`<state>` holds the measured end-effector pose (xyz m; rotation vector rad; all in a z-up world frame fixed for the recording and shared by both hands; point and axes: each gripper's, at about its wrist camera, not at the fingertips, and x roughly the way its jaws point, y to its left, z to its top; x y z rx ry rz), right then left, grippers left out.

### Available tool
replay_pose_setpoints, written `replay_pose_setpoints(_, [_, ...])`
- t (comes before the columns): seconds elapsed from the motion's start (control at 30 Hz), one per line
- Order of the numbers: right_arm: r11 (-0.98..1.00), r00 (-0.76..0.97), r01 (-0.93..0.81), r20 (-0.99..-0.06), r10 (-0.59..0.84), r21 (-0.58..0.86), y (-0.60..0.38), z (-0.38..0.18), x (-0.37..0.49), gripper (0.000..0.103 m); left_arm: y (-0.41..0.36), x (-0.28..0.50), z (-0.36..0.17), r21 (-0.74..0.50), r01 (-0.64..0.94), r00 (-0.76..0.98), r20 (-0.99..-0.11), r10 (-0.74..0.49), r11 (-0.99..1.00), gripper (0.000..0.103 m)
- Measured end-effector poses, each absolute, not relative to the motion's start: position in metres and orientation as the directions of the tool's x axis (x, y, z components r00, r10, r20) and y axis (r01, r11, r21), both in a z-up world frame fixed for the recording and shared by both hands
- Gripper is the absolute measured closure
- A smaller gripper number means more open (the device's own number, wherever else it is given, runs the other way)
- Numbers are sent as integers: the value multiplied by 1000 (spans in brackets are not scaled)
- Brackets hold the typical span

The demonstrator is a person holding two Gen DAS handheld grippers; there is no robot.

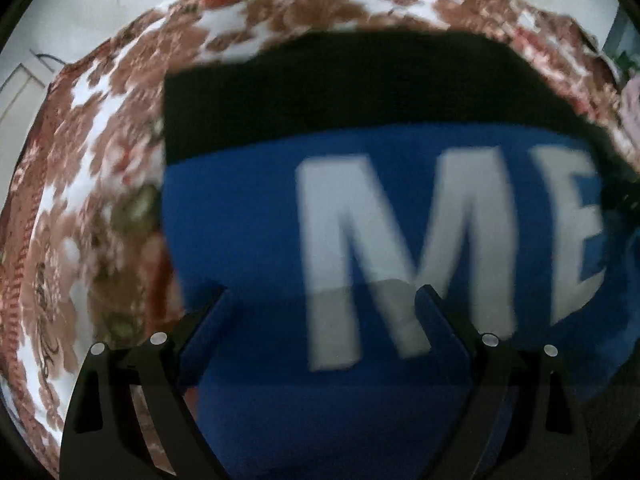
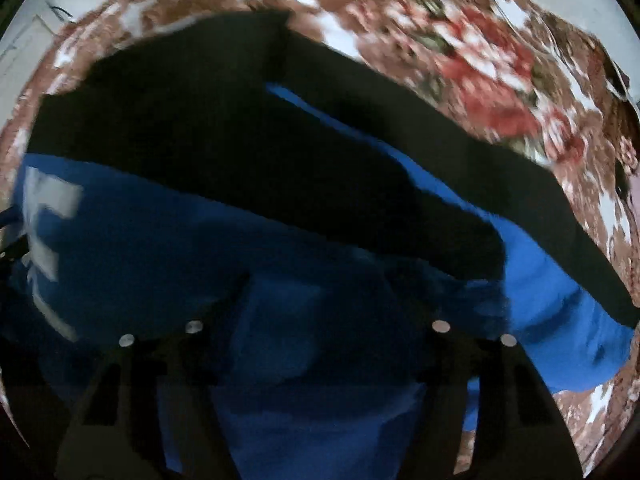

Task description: Fold large clothes

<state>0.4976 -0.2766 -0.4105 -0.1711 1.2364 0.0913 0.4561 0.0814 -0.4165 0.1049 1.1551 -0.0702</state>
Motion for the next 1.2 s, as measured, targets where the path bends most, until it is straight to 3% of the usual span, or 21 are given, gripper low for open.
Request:
replay_pose_setpoints(0.1, [972, 332, -202, -942, -48, -120, -303, -402, 486, 42, 107, 443, -415, 102, 84, 409, -911, 59, 991, 11])
replay_pose_setpoints(0.13, [960, 344, -187, -929, -135, -208, -312, -396, 480, 36, 116, 439, -413, 99, 69, 402, -913, 63, 993, 11])
replay_pose_setpoints(0.17, [959, 354, -167, -922, -159, -229, -322, -390, 476, 21, 126, 435, -409, 91, 48, 384, -921, 66, 995, 13])
replay_pose_setpoints(0.2, [970, 355, -143, -925, -133, -195, -336, -381, 470, 11, 132, 430, -402, 83, 35, 381, -923, 63, 996, 13])
replay_pose_setpoints(0.23, [980, 340, -115, -934, -113, -161, -352, -374, 466, 9, 136, 425, -394, 67, 28, 386, -921, 51, 997, 13])
replay_pose_setpoints(0.47, [990, 338, 37, -930, -143, -139, -463, -347, 434, 9, 70, 393, -338, 1, 66, 424, -905, -27, 998, 12])
replay_pose_setpoints(0.67, [975, 302, 214, -945, -128, -63, -606, -344, 393, 9, -36, 392, -336, -95, 45, 440, -892, -105, 994, 12])
replay_pose_setpoints(0.87, [942, 288, 335, -955, -74, 28, -727, -347, 374, 9, -167, 397, -347, -103, 61, 445, -888, -119, 993, 11])
replay_pose_setpoints(1.0, [920, 274, 373, -962, 13, 119, -777, -367, 379, 10, -228, 406, -355, -44, 99, 425, -902, -82, 994, 11])
replay_pose_setpoints(1.2, [775, 309, 484, -908, 282, 405, -806, -412, 378, 16, -264, 414, -346, -20, 108, 446, -893, -67, 994, 11])
